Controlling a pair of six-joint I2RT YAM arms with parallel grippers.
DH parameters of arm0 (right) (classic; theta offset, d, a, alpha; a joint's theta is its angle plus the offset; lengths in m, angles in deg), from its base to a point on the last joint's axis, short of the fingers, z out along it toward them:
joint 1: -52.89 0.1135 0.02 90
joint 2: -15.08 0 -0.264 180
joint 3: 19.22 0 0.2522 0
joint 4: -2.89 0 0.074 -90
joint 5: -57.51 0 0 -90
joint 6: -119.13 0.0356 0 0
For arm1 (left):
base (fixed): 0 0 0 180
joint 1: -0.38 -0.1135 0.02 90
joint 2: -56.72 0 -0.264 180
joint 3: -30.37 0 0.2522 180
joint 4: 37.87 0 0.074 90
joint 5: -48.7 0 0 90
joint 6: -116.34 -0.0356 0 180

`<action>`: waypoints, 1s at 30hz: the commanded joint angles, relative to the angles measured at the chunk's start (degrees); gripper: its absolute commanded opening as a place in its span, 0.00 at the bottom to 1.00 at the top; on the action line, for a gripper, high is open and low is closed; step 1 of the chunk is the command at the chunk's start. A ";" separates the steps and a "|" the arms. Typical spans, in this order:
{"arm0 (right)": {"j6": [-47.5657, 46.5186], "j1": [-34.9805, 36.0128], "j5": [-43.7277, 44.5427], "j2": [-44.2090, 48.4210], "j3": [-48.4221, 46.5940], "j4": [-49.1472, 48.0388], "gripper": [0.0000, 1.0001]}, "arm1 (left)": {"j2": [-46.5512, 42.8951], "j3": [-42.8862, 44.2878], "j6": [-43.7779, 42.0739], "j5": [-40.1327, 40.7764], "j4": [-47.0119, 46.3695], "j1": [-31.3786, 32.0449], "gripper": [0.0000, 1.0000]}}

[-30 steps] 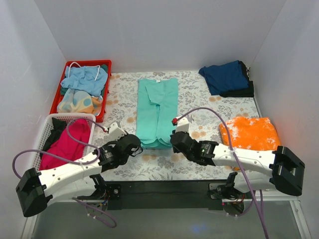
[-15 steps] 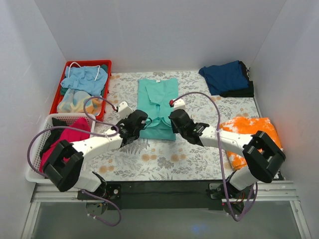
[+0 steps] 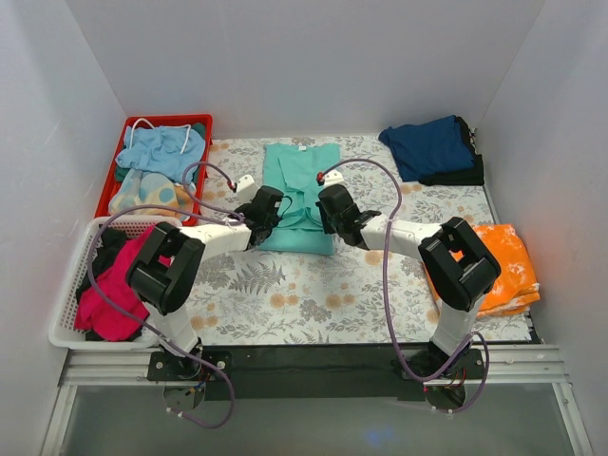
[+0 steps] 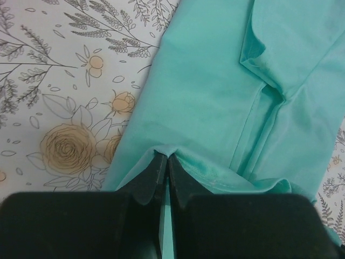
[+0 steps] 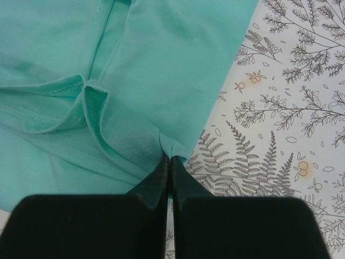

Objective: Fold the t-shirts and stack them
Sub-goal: Fold the tshirt

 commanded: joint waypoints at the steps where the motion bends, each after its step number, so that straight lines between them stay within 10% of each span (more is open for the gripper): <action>1: -1.84 -1.72 -1.12 -2.39 -4.18 -2.10 0.07 | 2.73 3.77 -4.48 -3.30 -3.72 -2.06 0.11; 3: -2.63 -2.24 -0.86 -2.75 -4.97 -2.10 0.34 | 3.87 5.26 -6.42 -5.16 -5.48 -3.29 0.34; 8: -4.57 -2.69 1.78 -1.79 -7.69 -1.57 0.53 | 4.24 10.88 -13.00 -4.29 -7.06 -4.43 0.49; 30: 3.25 6.81 -2.26 2.71 1.53 0.27 0.49 | -13.09 -6.42 -9.15 -15.80 1.20 -0.21 0.42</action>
